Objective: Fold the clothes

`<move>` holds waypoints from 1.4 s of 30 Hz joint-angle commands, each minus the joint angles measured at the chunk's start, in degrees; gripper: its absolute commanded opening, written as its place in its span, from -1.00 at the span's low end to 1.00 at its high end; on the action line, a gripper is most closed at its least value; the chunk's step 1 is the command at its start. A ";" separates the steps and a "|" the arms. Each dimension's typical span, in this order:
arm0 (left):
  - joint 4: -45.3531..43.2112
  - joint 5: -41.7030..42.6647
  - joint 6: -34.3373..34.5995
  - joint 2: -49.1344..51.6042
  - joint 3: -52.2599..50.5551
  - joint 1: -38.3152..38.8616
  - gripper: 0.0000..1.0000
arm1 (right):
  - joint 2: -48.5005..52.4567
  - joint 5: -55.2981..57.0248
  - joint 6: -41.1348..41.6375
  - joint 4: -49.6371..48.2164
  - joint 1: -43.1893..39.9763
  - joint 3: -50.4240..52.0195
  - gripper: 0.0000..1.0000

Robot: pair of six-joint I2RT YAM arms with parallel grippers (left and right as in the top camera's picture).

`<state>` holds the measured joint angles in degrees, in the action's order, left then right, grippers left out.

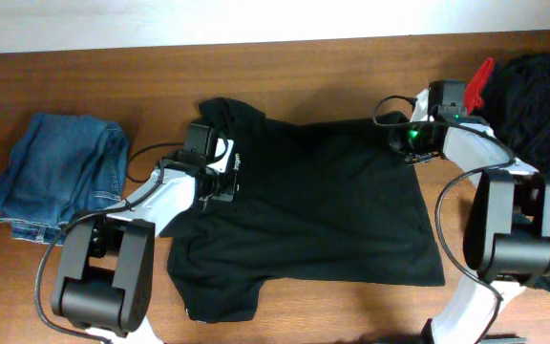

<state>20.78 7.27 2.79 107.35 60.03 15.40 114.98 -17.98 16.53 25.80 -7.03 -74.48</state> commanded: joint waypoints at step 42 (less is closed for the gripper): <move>10.40 -13.03 2.69 -3.58 14.53 -2.67 -0.78 | -4.57 -0.72 -5.16 7.23 -1.09 -13.03 0.08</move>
<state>33.26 -4.34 6.66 106.67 71.20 12.84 115.74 -12.95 12.40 30.55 -10.31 -85.36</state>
